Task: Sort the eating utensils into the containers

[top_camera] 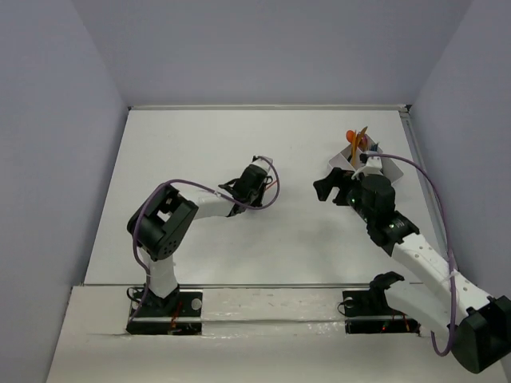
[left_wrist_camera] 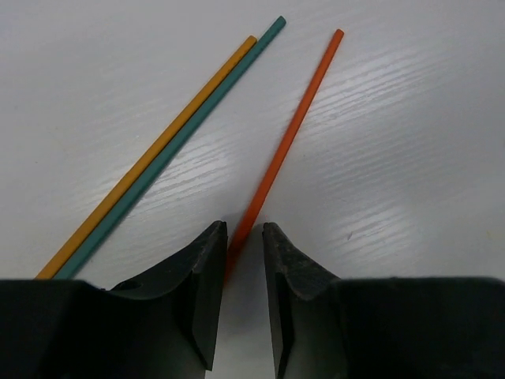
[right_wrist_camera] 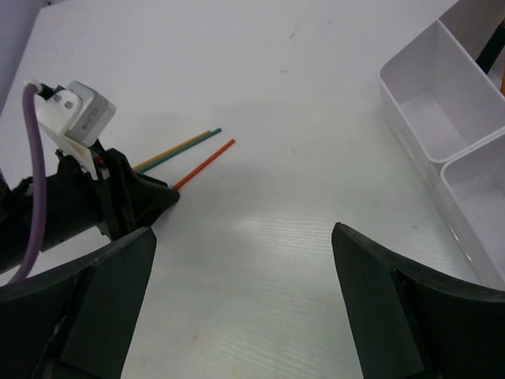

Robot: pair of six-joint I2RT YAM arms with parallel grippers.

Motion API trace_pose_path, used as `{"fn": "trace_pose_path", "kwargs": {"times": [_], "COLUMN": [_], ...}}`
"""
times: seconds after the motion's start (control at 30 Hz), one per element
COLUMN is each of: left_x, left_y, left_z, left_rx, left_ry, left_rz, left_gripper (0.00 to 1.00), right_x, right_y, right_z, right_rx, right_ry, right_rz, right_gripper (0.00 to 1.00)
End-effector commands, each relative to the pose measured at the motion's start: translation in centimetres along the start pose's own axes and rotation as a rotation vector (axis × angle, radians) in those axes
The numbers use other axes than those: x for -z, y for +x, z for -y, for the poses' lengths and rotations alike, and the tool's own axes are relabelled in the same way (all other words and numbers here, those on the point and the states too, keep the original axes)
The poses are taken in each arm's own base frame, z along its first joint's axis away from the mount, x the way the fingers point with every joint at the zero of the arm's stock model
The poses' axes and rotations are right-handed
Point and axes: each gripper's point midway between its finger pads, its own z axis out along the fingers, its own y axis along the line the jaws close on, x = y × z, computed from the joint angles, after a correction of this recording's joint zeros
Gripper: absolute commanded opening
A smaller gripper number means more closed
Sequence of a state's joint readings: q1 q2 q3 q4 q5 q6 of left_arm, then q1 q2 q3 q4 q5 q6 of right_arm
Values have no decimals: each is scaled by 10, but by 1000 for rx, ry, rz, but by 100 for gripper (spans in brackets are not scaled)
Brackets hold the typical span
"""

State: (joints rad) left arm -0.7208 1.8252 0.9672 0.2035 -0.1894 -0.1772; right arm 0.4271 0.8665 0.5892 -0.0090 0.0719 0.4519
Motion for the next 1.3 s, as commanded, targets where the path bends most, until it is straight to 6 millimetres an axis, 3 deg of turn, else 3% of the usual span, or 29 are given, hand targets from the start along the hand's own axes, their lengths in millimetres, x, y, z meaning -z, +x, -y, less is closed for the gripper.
{"fn": "trace_pose_path", "kwargs": {"times": [0.0,0.1,0.23,0.27,0.4,0.5,0.57,0.63,0.73,0.8,0.97,1.1,1.27], "left_x": [12,12,10,9,15,24,35,43,67,78,95,110,119], "left_y": [51,58,67,65,56,37,19,14,-12,-21,-40,-49,-58], "left_z": [0,7,10,10,15,24,35,44,77,87,98,111,119], "left_rx": [-10,-25,-32,-29,-23,-1,38,60,101,110,144,148,150], "left_ry": [6,24,27,29,44,81,124,170,287,320,352,416,451], "left_rz": [-159,-170,-184,-178,-142,-74,-3,33,143,187,259,301,328], "left_gripper": [28,29,3,0,0,0,0,0,0,0,0,0,0], "right_x": [-4,-5,-11,-12,-19,-24,-28,-32,-41,-45,-48,-51,-56], "right_y": [20,30,27,27,31,33,34,36,44,49,55,58,66], "right_z": [-6,-17,-39,-41,-47,-52,-58,-58,-60,-63,-59,-50,-53], "right_rx": [-20,-70,-133,-144,-202,-253,-275,-307,-330,-331,-339,-344,-348], "right_ry": [-31,-88,-193,-200,-222,-237,-259,-254,-258,-259,-221,-195,-203], "right_rz": [-92,-128,-131,-135,-152,-162,-164,-162,-174,-188,-183,-149,-193], "right_gripper": [100,100,100,100,100,100,100,100,100,100,98,92,85]}}
